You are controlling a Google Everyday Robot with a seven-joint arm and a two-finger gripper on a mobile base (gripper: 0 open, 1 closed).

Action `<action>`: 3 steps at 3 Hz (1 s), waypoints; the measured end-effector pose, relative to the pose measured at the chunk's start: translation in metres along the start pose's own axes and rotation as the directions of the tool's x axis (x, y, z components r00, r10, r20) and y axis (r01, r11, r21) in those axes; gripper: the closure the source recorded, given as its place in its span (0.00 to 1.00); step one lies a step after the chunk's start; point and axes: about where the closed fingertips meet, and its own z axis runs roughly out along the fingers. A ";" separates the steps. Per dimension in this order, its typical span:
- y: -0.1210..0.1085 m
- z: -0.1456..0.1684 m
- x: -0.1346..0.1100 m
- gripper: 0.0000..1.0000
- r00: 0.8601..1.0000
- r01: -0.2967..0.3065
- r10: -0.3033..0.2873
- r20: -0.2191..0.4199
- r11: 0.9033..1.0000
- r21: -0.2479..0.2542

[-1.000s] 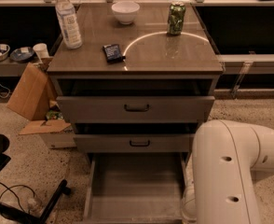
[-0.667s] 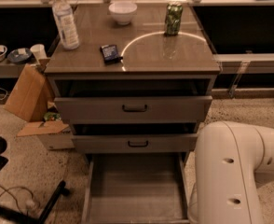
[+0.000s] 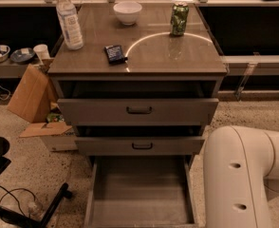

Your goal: Open bottom drawer

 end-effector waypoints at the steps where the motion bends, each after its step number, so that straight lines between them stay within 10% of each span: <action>1: 0.000 0.000 0.000 0.59 1.000 0.000 0.000 0.000 1.000 0.000; 3: 0.023 -0.063 0.017 0.13 0.997 0.065 -0.067 0.036 0.996 0.061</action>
Offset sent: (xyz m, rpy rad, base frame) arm 0.0200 0.0064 0.1389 0.0742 -0.1869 0.1372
